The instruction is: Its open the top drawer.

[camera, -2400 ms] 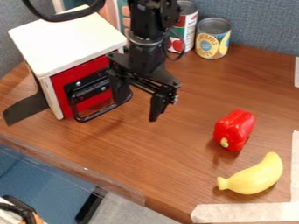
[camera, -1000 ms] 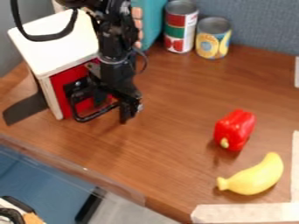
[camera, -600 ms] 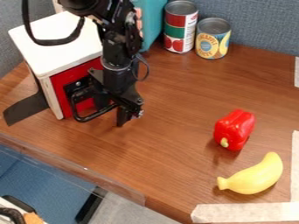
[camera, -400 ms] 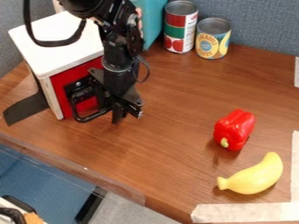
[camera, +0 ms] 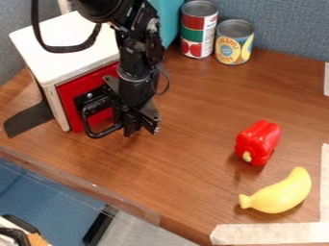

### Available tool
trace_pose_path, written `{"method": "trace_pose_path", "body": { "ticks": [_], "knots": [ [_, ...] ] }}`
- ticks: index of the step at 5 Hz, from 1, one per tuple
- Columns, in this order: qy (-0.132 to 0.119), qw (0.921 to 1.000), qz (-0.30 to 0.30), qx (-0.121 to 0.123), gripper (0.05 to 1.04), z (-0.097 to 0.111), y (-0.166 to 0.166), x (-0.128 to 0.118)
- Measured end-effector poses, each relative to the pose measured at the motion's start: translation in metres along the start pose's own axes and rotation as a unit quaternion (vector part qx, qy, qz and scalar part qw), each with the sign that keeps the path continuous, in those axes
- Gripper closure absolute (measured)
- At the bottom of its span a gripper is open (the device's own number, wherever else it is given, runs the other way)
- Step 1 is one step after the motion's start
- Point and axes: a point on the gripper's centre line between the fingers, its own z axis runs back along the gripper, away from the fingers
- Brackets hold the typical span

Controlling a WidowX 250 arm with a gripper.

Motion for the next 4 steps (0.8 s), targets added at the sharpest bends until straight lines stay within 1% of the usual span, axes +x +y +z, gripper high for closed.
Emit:
{"method": "trace_pose_path", "body": {
  "ticks": [2,4],
  "knots": [
    [0.004,0.9994,-0.036,-0.003,0.924,0.001,-0.019,-0.01],
    [0.008,0.9981,-0.06,-0.007,0.925,0.006,-0.033,-0.022]
  ]
}}
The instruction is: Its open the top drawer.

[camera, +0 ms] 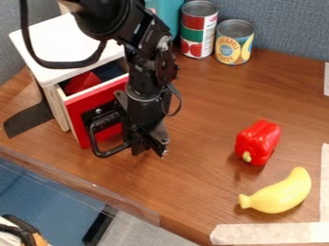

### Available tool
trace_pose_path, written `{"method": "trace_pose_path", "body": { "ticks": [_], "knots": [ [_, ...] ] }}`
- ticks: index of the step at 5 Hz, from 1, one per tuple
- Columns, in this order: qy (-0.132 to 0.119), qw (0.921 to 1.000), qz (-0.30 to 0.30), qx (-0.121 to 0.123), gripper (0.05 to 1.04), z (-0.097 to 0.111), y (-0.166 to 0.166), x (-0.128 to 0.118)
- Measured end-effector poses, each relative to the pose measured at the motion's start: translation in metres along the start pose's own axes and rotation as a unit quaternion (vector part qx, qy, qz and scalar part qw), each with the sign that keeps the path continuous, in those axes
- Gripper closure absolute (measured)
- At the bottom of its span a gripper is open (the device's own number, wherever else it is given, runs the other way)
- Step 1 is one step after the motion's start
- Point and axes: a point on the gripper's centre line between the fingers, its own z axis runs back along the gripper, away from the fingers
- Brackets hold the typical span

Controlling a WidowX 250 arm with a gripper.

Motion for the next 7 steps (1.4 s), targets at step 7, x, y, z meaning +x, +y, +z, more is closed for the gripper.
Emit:
{"method": "trace_pose_path", "body": {
  "ticks": [7],
  "knots": [
    [0.016,0.9994,-0.027,-0.017,0.933,0.015,-0.058,-0.016]
  ]
}}
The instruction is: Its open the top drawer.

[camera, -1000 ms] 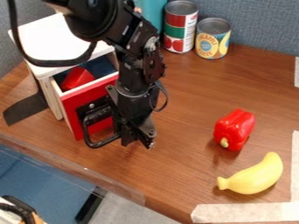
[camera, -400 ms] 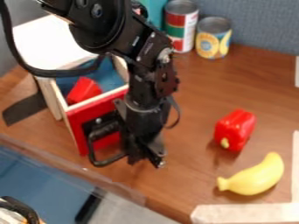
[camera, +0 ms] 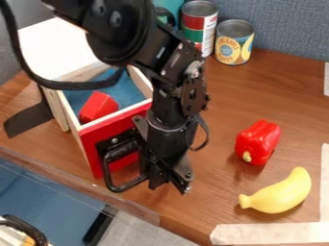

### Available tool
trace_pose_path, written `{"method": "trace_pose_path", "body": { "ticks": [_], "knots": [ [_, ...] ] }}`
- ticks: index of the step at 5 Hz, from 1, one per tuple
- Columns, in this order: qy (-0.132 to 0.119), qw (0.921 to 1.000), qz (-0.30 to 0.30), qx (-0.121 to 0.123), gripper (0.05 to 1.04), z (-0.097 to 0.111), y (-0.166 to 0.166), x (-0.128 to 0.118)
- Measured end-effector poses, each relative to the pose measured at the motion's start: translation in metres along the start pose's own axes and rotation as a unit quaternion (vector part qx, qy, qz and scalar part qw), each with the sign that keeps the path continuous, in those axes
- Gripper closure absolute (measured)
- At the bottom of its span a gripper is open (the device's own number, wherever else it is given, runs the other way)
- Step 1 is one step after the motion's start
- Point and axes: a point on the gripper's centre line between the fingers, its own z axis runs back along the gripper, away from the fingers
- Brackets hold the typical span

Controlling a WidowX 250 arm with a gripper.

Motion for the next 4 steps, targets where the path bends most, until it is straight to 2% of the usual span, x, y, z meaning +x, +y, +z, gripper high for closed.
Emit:
{"method": "trace_pose_path", "body": {
  "ticks": [3,4],
  "knots": [
    [-0.002,0.9996,0.025,-0.008,0.933,0.002,-0.003,0.01],
    [-0.003,0.9994,0.031,-0.013,0.901,0.003,-0.003,0.015]
  ]
}}
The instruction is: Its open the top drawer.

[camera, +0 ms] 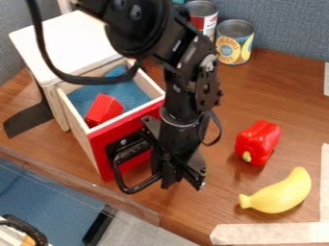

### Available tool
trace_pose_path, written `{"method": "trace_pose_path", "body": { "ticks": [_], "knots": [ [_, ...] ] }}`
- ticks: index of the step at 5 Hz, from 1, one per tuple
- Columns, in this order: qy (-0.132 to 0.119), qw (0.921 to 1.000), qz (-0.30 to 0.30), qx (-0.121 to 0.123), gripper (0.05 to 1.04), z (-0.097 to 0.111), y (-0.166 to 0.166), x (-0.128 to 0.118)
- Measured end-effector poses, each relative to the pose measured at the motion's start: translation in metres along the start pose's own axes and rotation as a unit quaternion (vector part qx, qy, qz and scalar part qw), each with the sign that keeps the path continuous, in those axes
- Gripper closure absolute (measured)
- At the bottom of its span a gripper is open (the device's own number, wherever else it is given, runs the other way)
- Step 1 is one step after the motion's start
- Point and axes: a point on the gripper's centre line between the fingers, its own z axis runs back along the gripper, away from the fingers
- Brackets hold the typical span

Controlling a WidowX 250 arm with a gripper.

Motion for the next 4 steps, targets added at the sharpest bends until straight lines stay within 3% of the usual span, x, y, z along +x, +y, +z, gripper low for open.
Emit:
{"method": "trace_pose_path", "body": {
  "ticks": [1,2,3,4],
  "knots": [
    [-0.002,0.9999,0.015,-0.002,0.673,0.0,0.003,0.0],
    [-0.027,0.9994,0.022,-0.007,0.353,0.007,0.006,0.0],
    [-0.05,0.9983,0.026,-0.012,0.095,0.021,0.009,-0.005],
    [-0.061,0.9971,0.037,-0.028,0.078,0.036,0.009,-0.012]
  ]
}}
